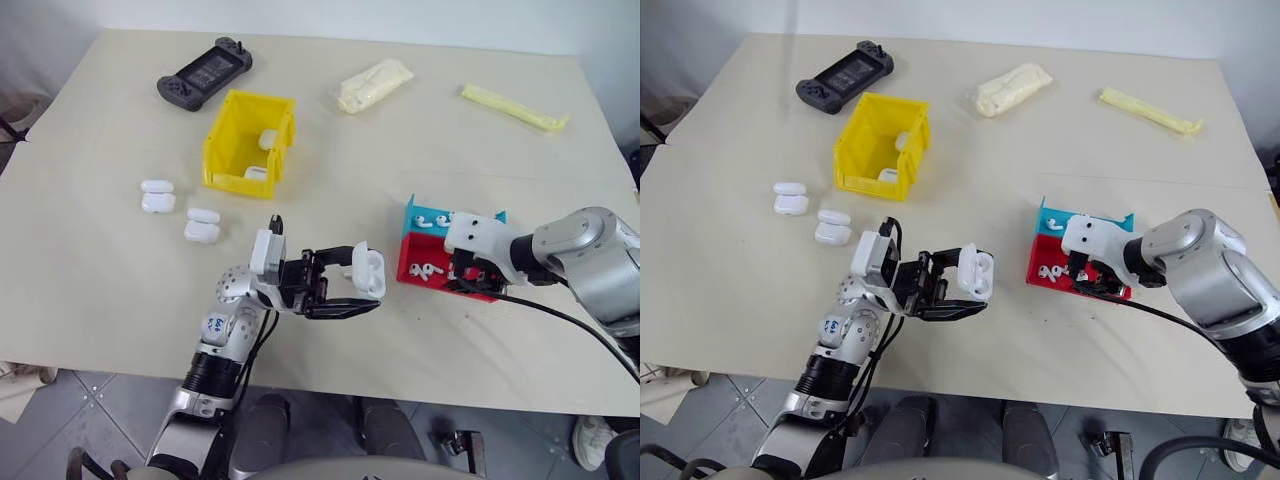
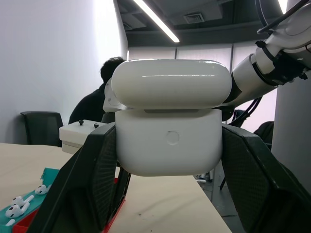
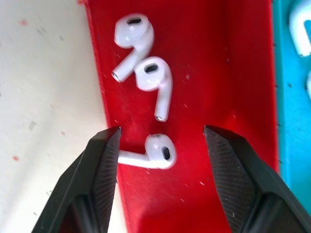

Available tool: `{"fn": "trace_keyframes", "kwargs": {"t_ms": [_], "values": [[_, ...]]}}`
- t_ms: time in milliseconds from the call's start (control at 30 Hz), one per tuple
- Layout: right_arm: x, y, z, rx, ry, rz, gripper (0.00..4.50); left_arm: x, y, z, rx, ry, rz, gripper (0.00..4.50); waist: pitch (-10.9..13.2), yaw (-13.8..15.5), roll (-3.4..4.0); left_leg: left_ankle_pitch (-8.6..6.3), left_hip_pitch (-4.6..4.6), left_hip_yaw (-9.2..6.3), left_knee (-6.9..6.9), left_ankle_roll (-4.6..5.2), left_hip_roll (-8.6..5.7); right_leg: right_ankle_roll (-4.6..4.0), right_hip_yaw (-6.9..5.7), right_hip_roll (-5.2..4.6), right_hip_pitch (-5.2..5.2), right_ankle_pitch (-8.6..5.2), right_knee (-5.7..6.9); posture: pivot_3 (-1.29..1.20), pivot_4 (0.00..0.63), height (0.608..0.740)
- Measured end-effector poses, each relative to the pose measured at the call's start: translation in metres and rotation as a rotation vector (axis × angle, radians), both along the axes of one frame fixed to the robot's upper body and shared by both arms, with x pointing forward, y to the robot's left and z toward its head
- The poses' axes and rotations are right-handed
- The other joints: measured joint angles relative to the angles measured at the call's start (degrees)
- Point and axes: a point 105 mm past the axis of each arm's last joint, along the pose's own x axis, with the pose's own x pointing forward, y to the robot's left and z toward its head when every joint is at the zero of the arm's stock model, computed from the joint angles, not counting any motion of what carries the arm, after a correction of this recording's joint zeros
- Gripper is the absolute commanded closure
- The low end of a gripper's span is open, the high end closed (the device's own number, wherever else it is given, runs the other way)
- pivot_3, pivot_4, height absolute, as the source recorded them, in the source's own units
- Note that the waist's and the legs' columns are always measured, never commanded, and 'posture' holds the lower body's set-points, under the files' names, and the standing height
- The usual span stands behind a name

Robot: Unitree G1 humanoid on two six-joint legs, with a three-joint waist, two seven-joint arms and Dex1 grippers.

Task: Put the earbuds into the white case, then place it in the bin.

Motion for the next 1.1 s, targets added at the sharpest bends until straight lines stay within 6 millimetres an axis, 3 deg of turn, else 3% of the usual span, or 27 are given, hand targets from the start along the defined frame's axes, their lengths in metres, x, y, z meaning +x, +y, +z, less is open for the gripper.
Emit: {"fn": "trace_keyframes", "kwargs": {"t_ms": [467, 733, 1100], "values": [[-0.002, -0.004, 0.004, 0.048, 0.033, -0.068, 1.86, 0.002, 0.001, 0.001, -0.003, 0.004, 0.013, 1.71, 0.00, 0.20, 0.00, 0.00, 0.00, 0.00, -0.02, 0.00, -0.01, 0.00, 0.00, -0.02, 0.00, 0.00, -0.02, 0.00, 0.150, 0.740], [0.004, 0.015, 0.010, 0.068, -0.002, -0.021, 1.86, 0.002, 0.000, 0.001, -0.005, 0.002, 0.013, 1.71, 0.00, 0.15, 0.00, 0.00, 0.00, 0.00, -0.03, 0.00, -0.02, 0.00, 0.00, -0.03, -0.02, 0.00, -0.02, 0.00, 0.150, 0.740], [0.011, 0.020, 0.006, 0.028, -0.019, 0.025, 1.86, 0.005, 0.002, 0.003, -0.006, 0.006, 0.038, 1.71, 0.00, 0.15, 0.00, 0.00, -0.01, 0.00, -0.04, 0.00, -0.03, 0.00, 0.00, -0.05, -0.03, 0.00, -0.03, 0.00, 0.150, 0.740]]}}
